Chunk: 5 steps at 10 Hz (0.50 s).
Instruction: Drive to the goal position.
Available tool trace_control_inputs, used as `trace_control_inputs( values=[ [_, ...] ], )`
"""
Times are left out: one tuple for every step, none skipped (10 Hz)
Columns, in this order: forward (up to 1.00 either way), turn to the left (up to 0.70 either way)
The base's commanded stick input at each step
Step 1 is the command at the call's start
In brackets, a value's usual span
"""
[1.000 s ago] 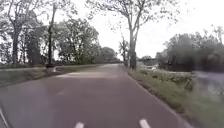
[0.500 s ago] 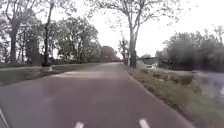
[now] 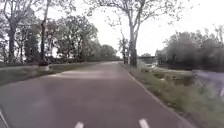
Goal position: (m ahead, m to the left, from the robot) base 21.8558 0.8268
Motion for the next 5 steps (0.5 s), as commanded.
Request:
trace_control_inputs(
  values=[
    [0.70, 0.35],
    [0.70, 0.35],
    [0.70, 0.35],
    [0.70, 0.35],
    [0.70, 0.35]
  ],
)
